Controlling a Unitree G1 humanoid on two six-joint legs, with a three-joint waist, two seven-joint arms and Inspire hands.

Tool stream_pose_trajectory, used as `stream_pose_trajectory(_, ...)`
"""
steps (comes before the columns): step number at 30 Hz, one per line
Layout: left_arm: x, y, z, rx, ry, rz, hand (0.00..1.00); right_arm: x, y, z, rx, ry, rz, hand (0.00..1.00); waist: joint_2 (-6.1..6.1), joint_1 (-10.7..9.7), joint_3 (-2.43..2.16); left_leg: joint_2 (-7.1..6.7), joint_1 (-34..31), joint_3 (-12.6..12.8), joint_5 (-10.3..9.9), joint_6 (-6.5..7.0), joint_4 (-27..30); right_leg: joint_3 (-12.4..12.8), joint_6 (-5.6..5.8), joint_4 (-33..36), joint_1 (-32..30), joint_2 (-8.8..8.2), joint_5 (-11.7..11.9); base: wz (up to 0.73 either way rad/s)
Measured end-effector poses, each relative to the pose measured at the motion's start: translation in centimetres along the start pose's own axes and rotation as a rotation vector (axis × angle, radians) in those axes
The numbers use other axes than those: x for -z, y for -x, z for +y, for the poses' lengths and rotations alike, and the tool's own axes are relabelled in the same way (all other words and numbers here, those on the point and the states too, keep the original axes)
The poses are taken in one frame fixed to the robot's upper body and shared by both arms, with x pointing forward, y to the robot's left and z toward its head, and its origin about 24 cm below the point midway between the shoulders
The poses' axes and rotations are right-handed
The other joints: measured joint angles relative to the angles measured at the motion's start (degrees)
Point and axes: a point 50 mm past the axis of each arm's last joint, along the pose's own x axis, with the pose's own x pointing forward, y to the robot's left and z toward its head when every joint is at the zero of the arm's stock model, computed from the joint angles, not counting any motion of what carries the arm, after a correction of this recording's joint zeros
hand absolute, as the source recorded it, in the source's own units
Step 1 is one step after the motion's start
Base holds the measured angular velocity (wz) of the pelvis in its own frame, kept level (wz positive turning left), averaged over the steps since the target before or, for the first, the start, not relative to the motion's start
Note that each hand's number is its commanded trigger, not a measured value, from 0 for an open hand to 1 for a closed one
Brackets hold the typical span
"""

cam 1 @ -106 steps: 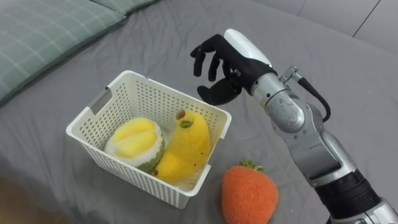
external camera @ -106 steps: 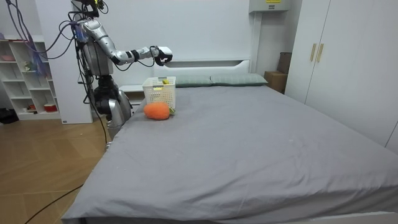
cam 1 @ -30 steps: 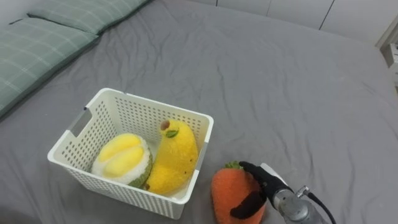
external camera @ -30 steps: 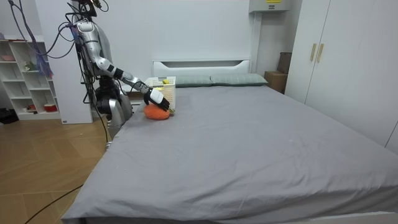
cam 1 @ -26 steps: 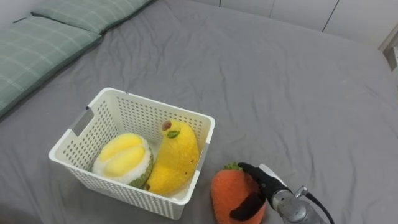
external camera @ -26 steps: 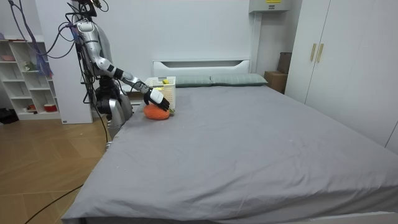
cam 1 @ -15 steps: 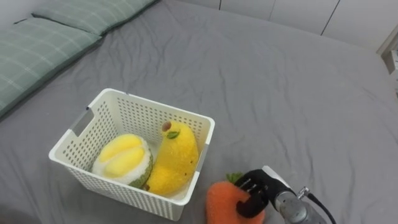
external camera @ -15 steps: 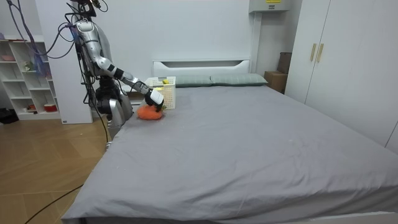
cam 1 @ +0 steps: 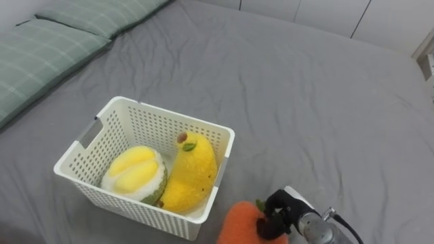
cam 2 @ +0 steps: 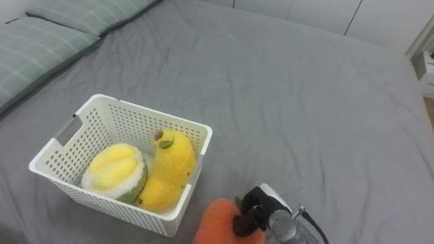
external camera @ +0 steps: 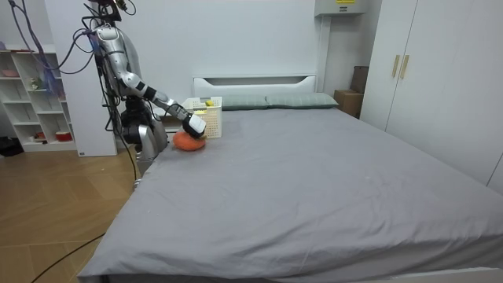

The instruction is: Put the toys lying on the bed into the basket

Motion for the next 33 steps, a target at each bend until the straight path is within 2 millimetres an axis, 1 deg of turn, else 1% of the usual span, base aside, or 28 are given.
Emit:
stream_pose_trajectory(2, 0.1, 0.0, -0.1, 0.003, -0.006, 0.0, 0.0, 0.2, 0.0, -0.2, 0.007, 0.002, 0.004, 1.0, 0.04, 0.1, 0.02, -0.41, 0.0, -0.3, 0.0, 0.01, 0.0, -0.1, 0.0, 0.0, 0.1, -0.02, 0.0, 0.08)
stream_pose_trajectory(7, 0.3, 0.1, -0.2, 0.011, -0.007, 0.006, 0.0, 0.4, 0.1, -1.2, 0.046, -0.043, 0.012, 1.0, 0.3, 0.3, 0.21, -0.41, 0.0, -0.4, 0.0, 0.03, 0.0, -0.2, 0.04, 0.2, -0.1, -0.17, 0.0, 0.0)
stream_pose_trajectory(10, 0.3, 0.1, -0.1, 0.012, 0.0, 0.008, 0.0, 0.0, 0.2, -2.2, 0.086, -0.071, -0.015, 1.0, 0.33, 0.3, 0.26, -0.43, -0.5, -0.3, 0.1, 0.1, 0.0, -0.2, 0.19, 0.2, -0.5, -0.3, -0.1, 0.0)
stream_pose_trajectory(11, 0.4, 0.0, 0.0, 0.008, 0.003, 0.008, 0.0, -0.6, 0.4, -2.7, 0.108, -0.081, -0.042, 1.0, 0.11, 0.2, 0.25, -0.44, -0.5, -0.3, 0.1, 0.13, 0.0, -0.2, 0.21, 0.0, -0.5, -0.32, -0.1, 0.0)
stream_pose_trajectory(12, 0.4, 0.0, 0.2, 0.005, 0.002, 0.008, 0.0, -1.2, 0.5, -3.3, 0.132, -0.094, -0.073, 1.0, 0.09, -0.2, 0.29, -0.51, -0.5, -0.2, 0.2, 0.2, 0.0, -0.1, 0.25, -0.2, -0.4, -0.32, -0.1, 0.0)
stream_pose_trajectory(13, 0.4, 0.0, 0.3, 0.003, 0.004, 0.008, 0.0, -1.5, 0.6, -3.6, 0.148, -0.099, -0.087, 1.0, 0.1, -0.4, 0.29, -0.5, -0.5, -0.2, 0.2, 0.21, 0.0, -0.1, 0.3, -0.2, -0.4, -0.33, -0.2, 0.0)
stream_pose_trajectory(15, 0.3, -0.1, 0.7, -0.005, 0.024, 0.002, 0.0, -2.7, 1.0, -4.7, 0.212, -0.103, -0.149, 1.0, 0.0, -0.6, 0.34, -0.49, -0.4, -0.1, 0.2, 0.22, -0.3, -0.1, 0.36, -0.3, -0.4, -0.35, -0.2, 0.0)
stream_pose_trajectory(18, 0.0, -0.2, 1.1, -0.014, 0.034, -0.012, 0.0, -3.8, 1.5, -5.8, 0.267, -0.095, -0.211, 1.0, -0.08, -1.0, 0.34, -0.45, -0.3, -0.1, 0.2, 0.22, -0.4, -0.1, 0.38, -0.3, -0.3, -0.33, -0.2, 0.0)
stream_pose_trajectory(20, 0.0, -0.2, 1.1, -0.014, 0.035, -0.013, 0.0, -4.2, 1.6, -6.2, 0.281, -0.095, -0.232, 1.0, -0.11, -1.2, 0.34, -0.43, -0.2, -0.1, 0.2, 0.22, -0.4, 0.1, 0.38, -0.3, -0.2, -0.29, -0.2, 0.0)
stream_pose_trajectory(22, 0.0, -0.2, 1.0, -0.012, 0.035, -0.014, 0.0, -5.1, 2.1, -6.8, 0.295, -0.082, -0.272, 1.0, -0.15, -1.4, 0.32, -0.38, -0.3, -0.1, 0.2, 0.22, -0.4, 0.2, 0.38, -0.1, -0.4, -0.28, -0.2, 0.0)
stream_pose_trajectory(23, 0.1, -0.2, 1.0, -0.012, 0.035, -0.013, 0.0, -5.8, 2.6, -7.4, 0.315, -0.073, -0.31, 1.0, -0.18, -1.5, 0.3, -0.36, -0.4, -0.1, 0.2, 0.22, -0.3, 0.2, 0.37, -0.1, -0.5, -0.28, -0.2, 0.0)
stream_pose_trajectory(27, -0.1, -0.2, 1.0, -0.004, 0.034, -0.015, 0.0, -8.4, 4.6, -9.3, 0.378, -0.034, -0.441, 1.0, -0.65, -1.6, -0.07, -0.33, -0.3, 0.0, 0.2, 0.23, -0.3, 0.4, 0.37, 0.0, -0.6, -0.27, -0.2, 0.0)
stream_pose_trajectory(30, 0.0, -0.2, 1.0, -0.004, 0.035, -0.015, 0.0, -9.4, 5.3, -10.1, 0.401, -0.025, -0.489, 1.0, -0.65, -1.4, -0.08, -0.29, -0.1, 0.3, 0.2, 0.23, -0.4, 0.8, 0.36, 0.2, -0.6, -0.25, -0.2, -0.03)
stream_pose_trajectory(33, -0.2, -0.3, 1.0, -0.005, 0.034, -0.018, 0.0, -10.0, 5.7, -10.3, 0.402, -0.018, -0.516, 1.0, -0.39, -1.4, -0.03, -0.24, 0.0, 0.5, 0.2, 0.27, -0.3, 1.2, 0.36, 0.6, -0.8, -0.29, -0.2, -0.05)
